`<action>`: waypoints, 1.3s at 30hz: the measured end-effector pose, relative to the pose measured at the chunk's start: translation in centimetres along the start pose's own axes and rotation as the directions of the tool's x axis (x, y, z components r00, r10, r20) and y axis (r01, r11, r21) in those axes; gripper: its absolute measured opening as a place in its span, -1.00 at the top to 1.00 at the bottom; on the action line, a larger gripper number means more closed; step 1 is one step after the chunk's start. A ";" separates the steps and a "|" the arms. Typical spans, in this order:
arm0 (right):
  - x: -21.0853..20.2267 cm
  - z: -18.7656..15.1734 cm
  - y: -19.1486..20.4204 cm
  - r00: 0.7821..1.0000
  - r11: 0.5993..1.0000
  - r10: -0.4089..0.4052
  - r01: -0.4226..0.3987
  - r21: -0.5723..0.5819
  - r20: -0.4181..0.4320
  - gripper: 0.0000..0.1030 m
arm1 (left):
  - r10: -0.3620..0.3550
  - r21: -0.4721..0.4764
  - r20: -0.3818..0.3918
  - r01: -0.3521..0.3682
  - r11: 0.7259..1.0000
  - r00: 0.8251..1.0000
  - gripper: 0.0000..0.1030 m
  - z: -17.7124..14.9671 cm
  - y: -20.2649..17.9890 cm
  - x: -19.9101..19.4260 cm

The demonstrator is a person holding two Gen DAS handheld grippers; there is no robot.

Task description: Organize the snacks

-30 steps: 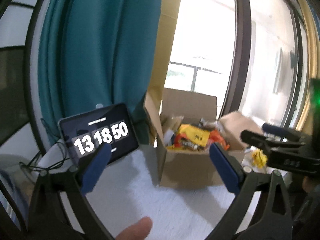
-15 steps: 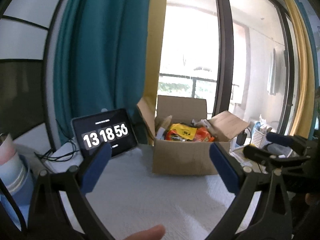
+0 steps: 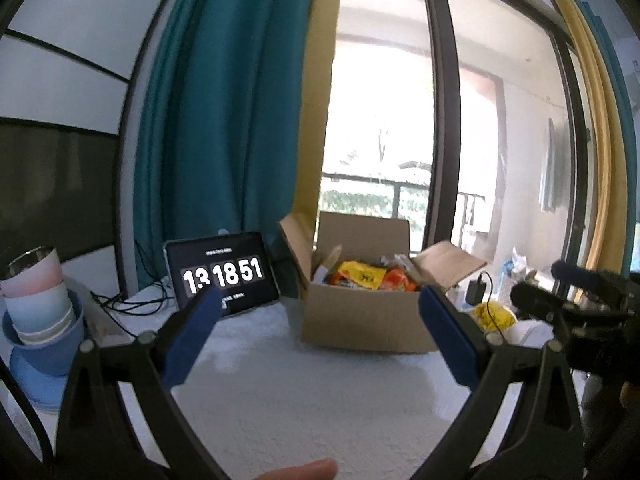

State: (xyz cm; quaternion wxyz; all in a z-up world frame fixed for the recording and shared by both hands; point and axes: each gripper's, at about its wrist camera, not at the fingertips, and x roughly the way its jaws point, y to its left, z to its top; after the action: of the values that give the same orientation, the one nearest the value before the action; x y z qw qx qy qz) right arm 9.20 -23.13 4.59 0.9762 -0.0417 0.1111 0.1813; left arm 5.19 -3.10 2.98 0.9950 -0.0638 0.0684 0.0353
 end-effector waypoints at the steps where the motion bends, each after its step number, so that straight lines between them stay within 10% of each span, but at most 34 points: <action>1: -0.1 -0.1 0.0 1.000 1.000 0.009 -0.009 0.002 0.001 -0.76 | 0.009 0.008 0.004 -0.009 1.000 1.000 -0.93 0.0 -0.2 -0.2; 39: 1.5 -1.8 -2.7 0.998 0.998 -0.024 0.028 0.055 -0.059 -0.77 | 0.028 0.042 -0.023 -0.027 0.999 0.999 -0.93 -0.5 -1.7 0.5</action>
State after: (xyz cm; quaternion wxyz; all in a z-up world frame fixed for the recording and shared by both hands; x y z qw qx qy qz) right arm 11.19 -25.33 2.64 0.9756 -0.0212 0.1442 0.1641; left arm 5.77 -4.80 2.60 0.9946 -0.0426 0.0819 0.0469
